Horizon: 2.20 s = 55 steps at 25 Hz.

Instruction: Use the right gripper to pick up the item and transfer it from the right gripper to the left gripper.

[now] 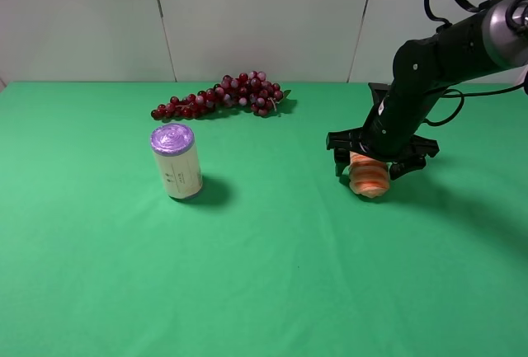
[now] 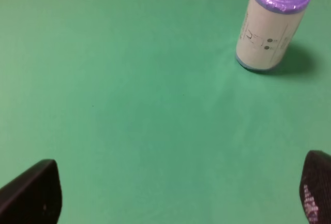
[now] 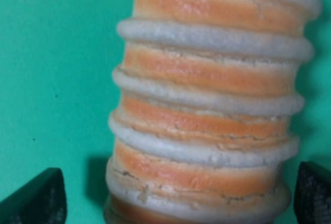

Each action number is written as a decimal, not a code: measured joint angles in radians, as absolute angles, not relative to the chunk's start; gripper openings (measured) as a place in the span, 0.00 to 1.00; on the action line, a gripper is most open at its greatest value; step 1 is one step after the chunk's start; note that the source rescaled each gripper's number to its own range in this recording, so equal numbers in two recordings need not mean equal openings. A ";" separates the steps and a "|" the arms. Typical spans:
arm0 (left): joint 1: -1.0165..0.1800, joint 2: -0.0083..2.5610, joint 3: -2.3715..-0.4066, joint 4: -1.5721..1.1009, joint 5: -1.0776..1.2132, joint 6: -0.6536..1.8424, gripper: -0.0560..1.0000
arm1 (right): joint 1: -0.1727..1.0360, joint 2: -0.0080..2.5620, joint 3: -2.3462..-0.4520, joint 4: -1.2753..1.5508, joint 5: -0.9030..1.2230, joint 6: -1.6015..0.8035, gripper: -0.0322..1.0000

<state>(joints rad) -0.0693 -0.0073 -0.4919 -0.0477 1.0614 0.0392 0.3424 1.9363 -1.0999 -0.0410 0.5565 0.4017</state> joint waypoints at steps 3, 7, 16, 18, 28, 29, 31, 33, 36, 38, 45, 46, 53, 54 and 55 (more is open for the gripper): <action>-0.069 -0.007 -0.492 -0.048 1.061 0.039 0.91 | 0.342 1.936 -1.100 -0.042 0.556 0.402 0.94; -0.069 -0.007 -0.492 -0.048 1.061 0.039 0.91 | 0.342 1.947 -1.100 -0.042 0.556 0.401 0.94; -0.069 -0.007 -0.492 -0.048 1.061 0.039 0.91 | 0.342 1.960 -1.100 -0.039 0.566 0.401 0.28; -0.069 -0.007 -0.492 -0.048 1.061 0.039 0.91 | 0.342 1.960 -1.100 -0.038 0.572 0.401 0.13; -0.069 -0.007 -0.492 -0.048 1.061 0.039 0.91 | 0.342 1.960 -1.102 -0.038 0.574 0.397 0.10; -0.069 -0.007 -0.492 -0.048 1.061 0.039 0.91 | 0.342 1.960 -1.102 -0.038 0.574 0.394 0.10; -0.069 -0.007 -0.492 -0.048 1.061 0.039 0.91 | 0.342 1.958 -1.103 -0.038 0.578 0.375 0.10; -0.069 -0.007 -0.492 -0.048 1.061 0.039 0.91 | 0.342 1.944 -1.103 -0.038 0.589 0.353 0.10; -0.069 -0.007 -0.492 -0.048 1.061 0.039 0.91 | 0.342 1.889 -1.103 -0.048 0.604 0.334 0.08; -0.069 -0.007 -0.492 -0.048 1.061 0.039 0.91 | 0.342 1.844 -1.103 -0.065 0.606 0.320 0.08; -0.069 -0.007 -0.492 -0.048 1.061 0.039 0.91 | 0.342 1.716 -1.103 -0.057 0.724 -0.021 0.08; -0.069 -0.007 -0.492 -0.048 1.061 0.039 0.91 | 0.342 1.699 -1.103 -0.050 0.748 -0.088 0.08; -0.069 -0.007 -0.492 -0.048 1.061 0.039 0.91 | 0.413 1.544 -1.103 0.000 0.802 -0.396 0.08; -0.069 -0.007 -0.492 -0.048 1.061 0.039 0.91 | 0.433 1.525 -1.103 0.000 0.805 -0.422 0.08; -0.069 -0.007 -0.492 -0.048 1.061 0.039 0.91 | 0.457 1.511 -1.103 0.000 0.806 -0.449 0.08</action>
<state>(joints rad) -0.0693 -0.0073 -0.4919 -0.0477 1.0614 0.0392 0.4569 1.5113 -1.1027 0.0000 0.8061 -0.4494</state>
